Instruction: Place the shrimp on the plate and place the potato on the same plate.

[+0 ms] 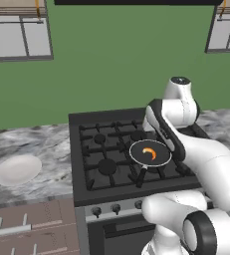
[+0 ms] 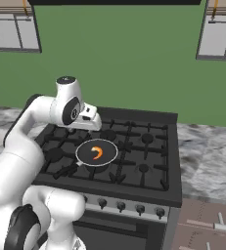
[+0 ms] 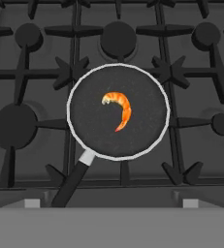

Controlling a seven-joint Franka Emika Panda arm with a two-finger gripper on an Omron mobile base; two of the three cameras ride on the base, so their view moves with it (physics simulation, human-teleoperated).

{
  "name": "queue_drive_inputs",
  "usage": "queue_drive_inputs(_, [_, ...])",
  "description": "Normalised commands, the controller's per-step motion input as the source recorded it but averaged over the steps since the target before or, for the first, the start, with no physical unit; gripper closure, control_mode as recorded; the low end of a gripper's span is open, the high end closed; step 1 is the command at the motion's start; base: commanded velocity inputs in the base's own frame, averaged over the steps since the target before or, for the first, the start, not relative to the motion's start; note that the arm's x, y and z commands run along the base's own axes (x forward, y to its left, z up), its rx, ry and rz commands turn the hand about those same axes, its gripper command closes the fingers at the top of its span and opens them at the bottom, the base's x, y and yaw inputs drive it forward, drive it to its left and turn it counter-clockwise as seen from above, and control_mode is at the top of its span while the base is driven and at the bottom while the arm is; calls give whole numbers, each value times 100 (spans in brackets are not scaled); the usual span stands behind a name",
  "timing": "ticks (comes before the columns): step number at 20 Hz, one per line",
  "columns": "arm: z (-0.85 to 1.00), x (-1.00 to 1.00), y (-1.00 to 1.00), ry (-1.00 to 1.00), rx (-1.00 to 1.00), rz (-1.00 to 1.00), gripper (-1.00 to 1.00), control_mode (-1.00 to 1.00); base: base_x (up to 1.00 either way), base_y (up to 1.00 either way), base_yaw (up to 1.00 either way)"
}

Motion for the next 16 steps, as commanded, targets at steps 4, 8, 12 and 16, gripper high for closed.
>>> queue_drive_inputs(4, [-46, 12, -6, 1, 0, 0, -100, -100, 0, 0, 0])
queue_drive_inputs(8, [-47, 19, -13, 0, 1, 0, -100, -100, 0, 0, 0])
queue_drive_inputs(12, [-40, 31, -14, 0, 1, 0, -100, -100, 0, 0, 0])
queue_drive_inputs(16, [-43, 39, -6, 0, 0, 0, -100, -100, 0, 0, 0])
